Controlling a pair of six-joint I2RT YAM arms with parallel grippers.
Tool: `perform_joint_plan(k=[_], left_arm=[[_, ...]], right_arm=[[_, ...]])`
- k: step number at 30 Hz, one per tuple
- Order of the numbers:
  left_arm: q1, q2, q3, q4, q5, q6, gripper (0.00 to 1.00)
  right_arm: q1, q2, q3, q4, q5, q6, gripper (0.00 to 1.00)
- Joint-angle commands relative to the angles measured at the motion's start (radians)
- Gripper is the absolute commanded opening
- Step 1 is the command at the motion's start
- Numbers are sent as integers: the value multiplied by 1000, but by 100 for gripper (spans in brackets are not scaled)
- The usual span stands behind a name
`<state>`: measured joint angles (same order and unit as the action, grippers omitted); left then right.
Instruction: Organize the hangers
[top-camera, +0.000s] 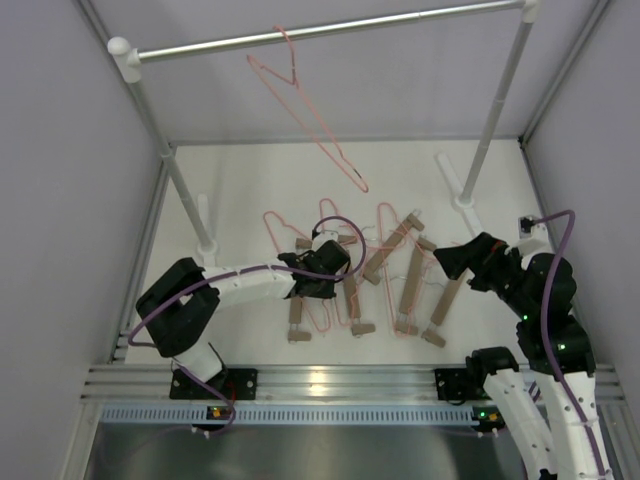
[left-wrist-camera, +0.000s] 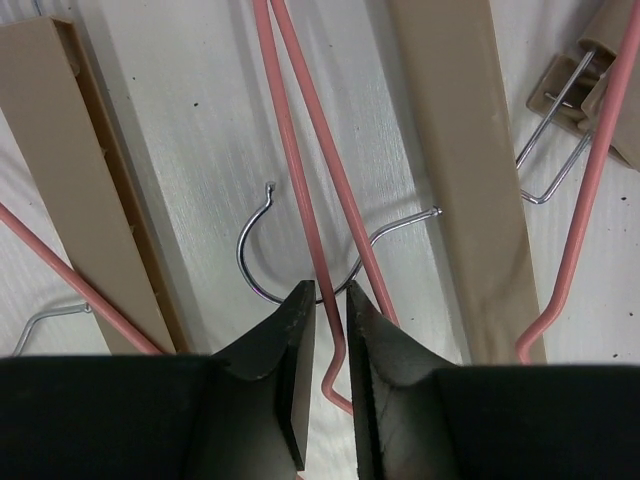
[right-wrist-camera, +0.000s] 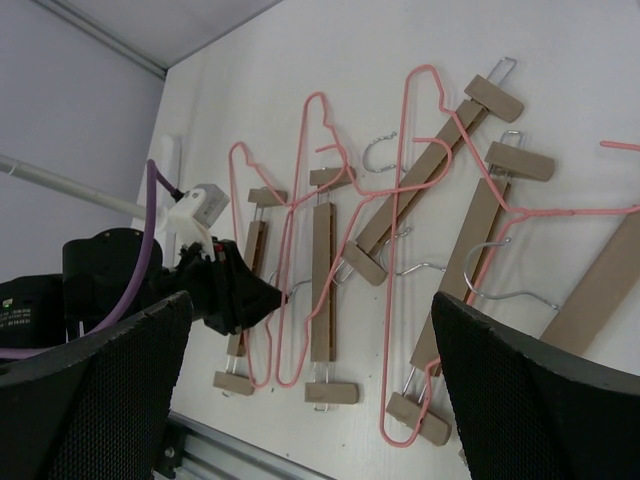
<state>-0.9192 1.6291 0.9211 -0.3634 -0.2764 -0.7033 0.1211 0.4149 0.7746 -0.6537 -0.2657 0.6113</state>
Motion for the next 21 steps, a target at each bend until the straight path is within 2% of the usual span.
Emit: perform_joint_plan(k=[1, 3, 7, 14, 21], left_arm=[[-3, -6, 13, 35, -29, 7, 23], [-3, -9, 9, 35, -26, 5, 19], [-3, -43, -2, 37, -26, 4, 0], [-3, -113, -13, 32, -15, -1, 0], [6, -314, -30, -35, -32, -24, 0]], right_arm=[[-8, 1, 35, 3, -10, -13, 99], [-8, -2, 29, 5, -13, -13, 99], [-9, -11, 20, 3, -17, -10, 99], [-9, -14, 20, 3, -24, -7, 99], [-9, -10, 28, 2, -21, -10, 100]])
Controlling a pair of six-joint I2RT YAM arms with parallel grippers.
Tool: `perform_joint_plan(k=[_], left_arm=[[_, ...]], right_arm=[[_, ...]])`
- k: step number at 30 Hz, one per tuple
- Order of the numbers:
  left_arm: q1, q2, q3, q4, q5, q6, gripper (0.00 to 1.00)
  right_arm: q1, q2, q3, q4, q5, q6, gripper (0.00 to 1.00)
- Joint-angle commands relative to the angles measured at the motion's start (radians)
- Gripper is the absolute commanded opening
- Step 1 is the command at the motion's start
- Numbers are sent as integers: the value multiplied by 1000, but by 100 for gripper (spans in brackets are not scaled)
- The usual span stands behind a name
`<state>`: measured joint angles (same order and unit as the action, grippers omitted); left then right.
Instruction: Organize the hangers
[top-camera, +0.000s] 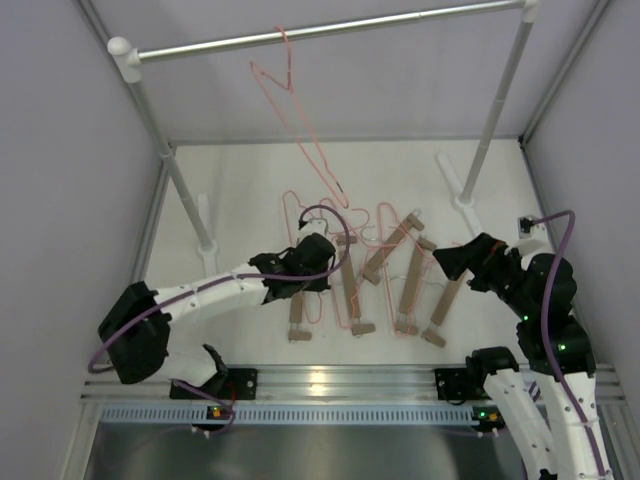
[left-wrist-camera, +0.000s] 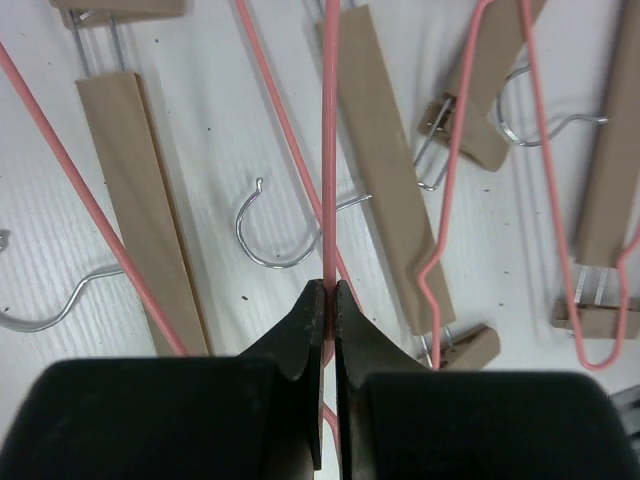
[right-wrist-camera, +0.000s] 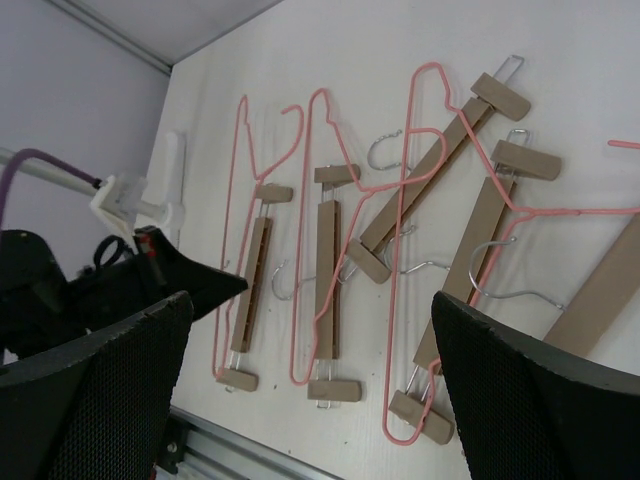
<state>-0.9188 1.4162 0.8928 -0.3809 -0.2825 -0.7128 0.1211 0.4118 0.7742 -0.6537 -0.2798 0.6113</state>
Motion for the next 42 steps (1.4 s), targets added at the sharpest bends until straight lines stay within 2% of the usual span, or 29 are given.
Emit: perform_joint_plan(k=[1, 7, 12, 17, 21, 28, 32, 42], left_arm=[[9, -118, 6, -30, -21, -13, 0], [55, -282, -2, -105, -4, -30, 0], [172, -468, -78, -148, 43, -63, 0], [288, -649, -92, -196, 69, -102, 0], [330, -736, -69, -226, 74, -129, 0], [333, -792, 21, -228, 98, -142, 0], [331, -803, 73, -152, 173, -111, 0], [331, -674, 273, 2, 374, -34, 0]], right_arm=[[-8, -1, 31, 2, -9, -12, 99], [-8, 16, 51, 3, -7, -18, 100], [-9, 16, 65, 3, -10, -22, 100], [-8, 33, 66, 2, -27, -24, 99], [-9, 41, 76, 2, -36, -24, 99], [-8, 51, 105, -3, -48, -31, 99], [-8, 65, 112, -3, -61, -35, 99], [-9, 88, 145, -4, -81, -31, 99]])
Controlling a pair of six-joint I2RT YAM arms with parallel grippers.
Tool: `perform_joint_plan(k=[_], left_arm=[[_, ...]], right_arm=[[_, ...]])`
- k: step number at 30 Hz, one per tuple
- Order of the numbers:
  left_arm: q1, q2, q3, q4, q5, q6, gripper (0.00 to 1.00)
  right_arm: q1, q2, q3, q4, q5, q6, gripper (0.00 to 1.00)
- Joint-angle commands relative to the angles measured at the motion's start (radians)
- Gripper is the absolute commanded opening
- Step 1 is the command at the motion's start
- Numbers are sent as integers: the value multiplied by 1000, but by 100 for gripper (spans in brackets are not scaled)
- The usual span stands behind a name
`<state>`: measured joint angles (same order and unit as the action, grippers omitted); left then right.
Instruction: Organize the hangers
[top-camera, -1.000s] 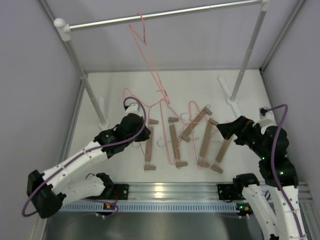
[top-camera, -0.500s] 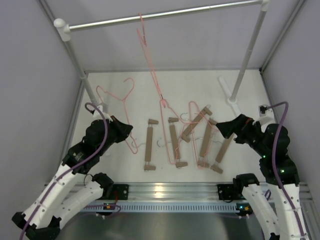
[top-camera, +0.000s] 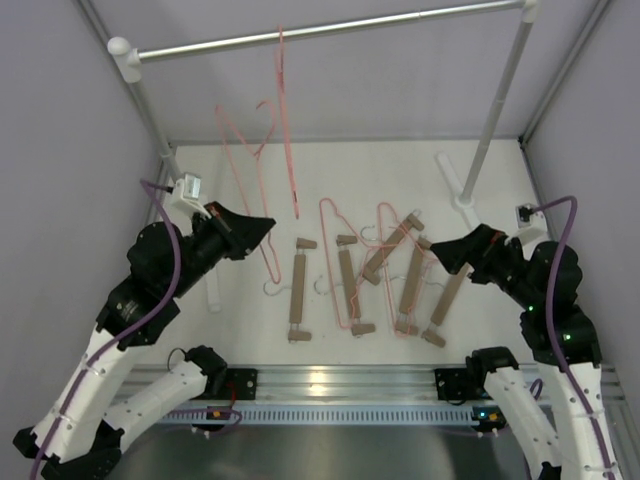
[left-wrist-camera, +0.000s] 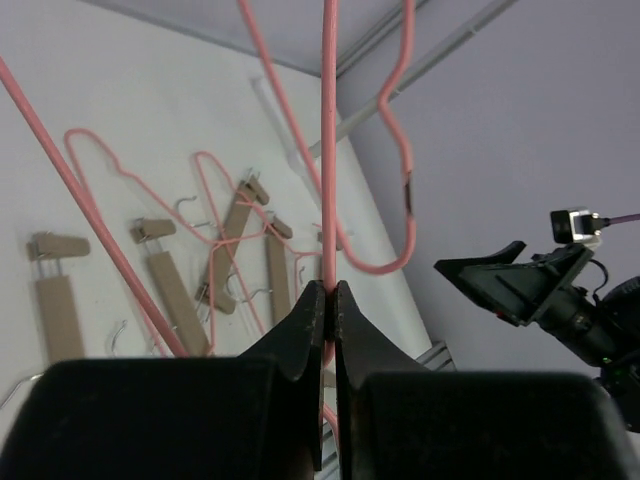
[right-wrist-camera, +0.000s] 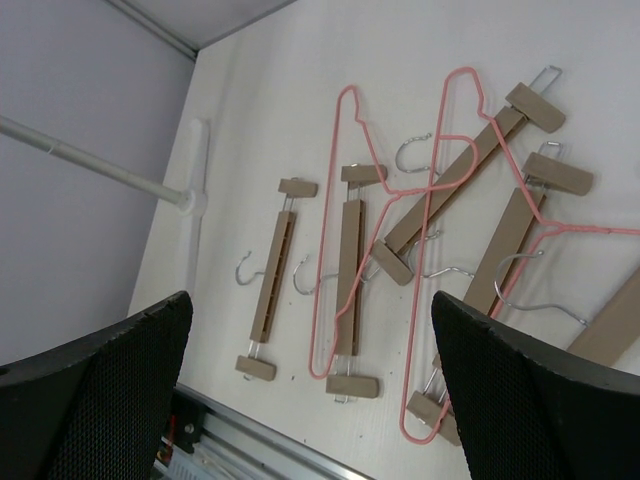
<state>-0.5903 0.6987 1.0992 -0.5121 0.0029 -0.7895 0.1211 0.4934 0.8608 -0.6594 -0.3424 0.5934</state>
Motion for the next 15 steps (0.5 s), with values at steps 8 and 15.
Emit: perform_joint_plan(k=[8, 15], left_arm=[[4, 174, 255, 202, 132, 99, 0], [4, 258, 333, 210, 123, 118, 0]], right_arm=[[-9, 25, 102, -12, -24, -26, 99], [-9, 30, 119, -23, -23, -35, 99]])
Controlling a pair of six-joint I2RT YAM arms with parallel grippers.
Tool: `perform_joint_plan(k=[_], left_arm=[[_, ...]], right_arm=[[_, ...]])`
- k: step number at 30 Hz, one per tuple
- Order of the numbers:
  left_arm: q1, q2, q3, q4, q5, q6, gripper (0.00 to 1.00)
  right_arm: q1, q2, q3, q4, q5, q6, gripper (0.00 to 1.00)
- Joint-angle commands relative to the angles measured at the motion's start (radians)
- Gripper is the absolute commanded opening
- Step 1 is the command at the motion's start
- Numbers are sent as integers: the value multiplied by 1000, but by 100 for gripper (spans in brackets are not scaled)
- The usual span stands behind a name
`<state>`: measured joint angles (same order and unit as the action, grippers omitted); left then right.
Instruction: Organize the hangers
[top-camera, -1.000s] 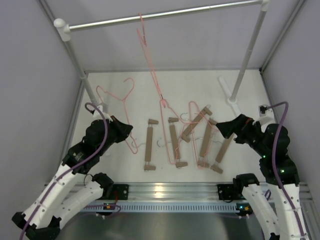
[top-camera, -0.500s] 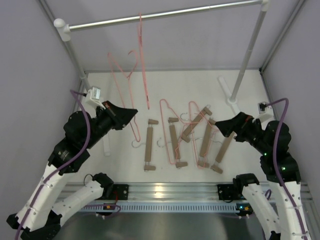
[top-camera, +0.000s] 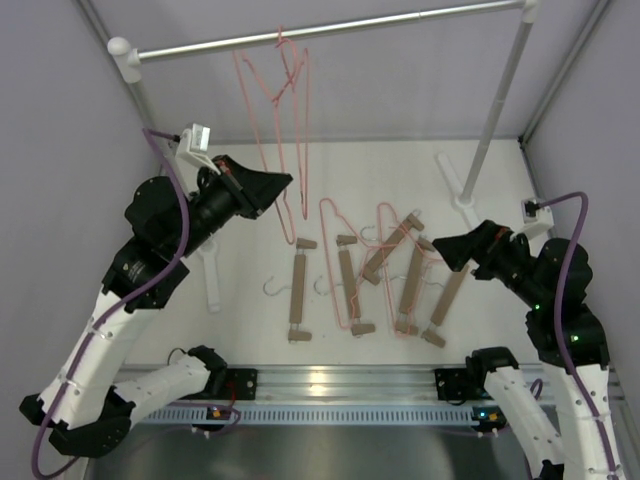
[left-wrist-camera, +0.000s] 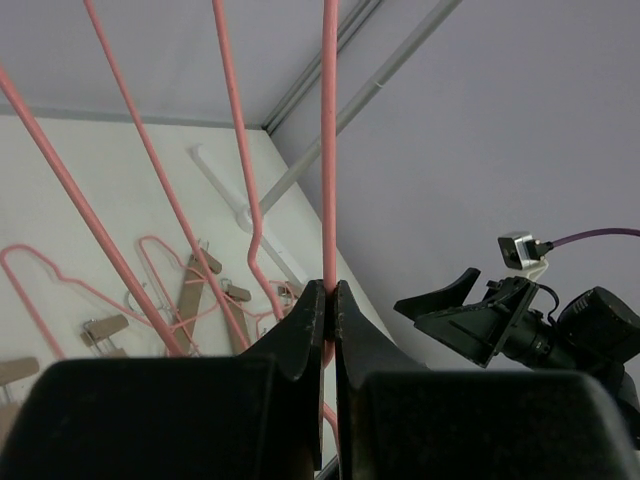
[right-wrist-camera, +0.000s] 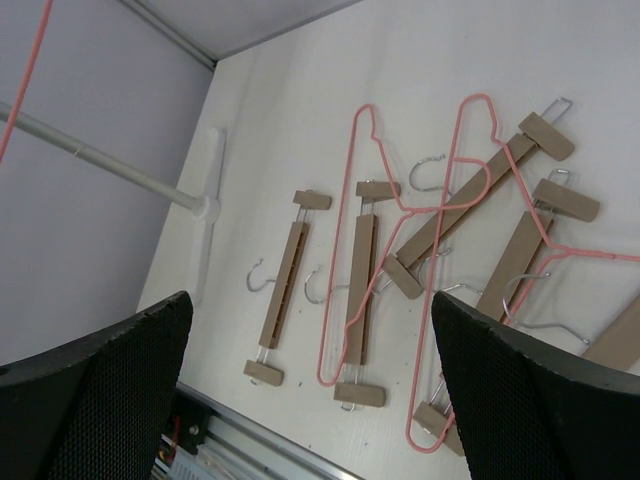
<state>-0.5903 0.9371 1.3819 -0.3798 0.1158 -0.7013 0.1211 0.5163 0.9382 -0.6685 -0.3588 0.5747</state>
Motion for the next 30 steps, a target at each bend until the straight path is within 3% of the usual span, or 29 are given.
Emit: perform_joint_plan(k=[1, 9, 23, 30], left_arm=[[6, 29, 55, 78, 8, 28, 0], [53, 63, 69, 143, -7, 23, 0], [234, 124, 43, 265, 214, -104, 0], [270, 138, 5, 305, 243, -141, 0]], right_arm=[[-9, 10, 40, -14, -8, -16, 99], [-8, 14, 45, -14, -11, -15, 99], [-9, 19, 22, -14, -12, -24, 100], [-9, 16, 14, -14, -14, -33, 99]])
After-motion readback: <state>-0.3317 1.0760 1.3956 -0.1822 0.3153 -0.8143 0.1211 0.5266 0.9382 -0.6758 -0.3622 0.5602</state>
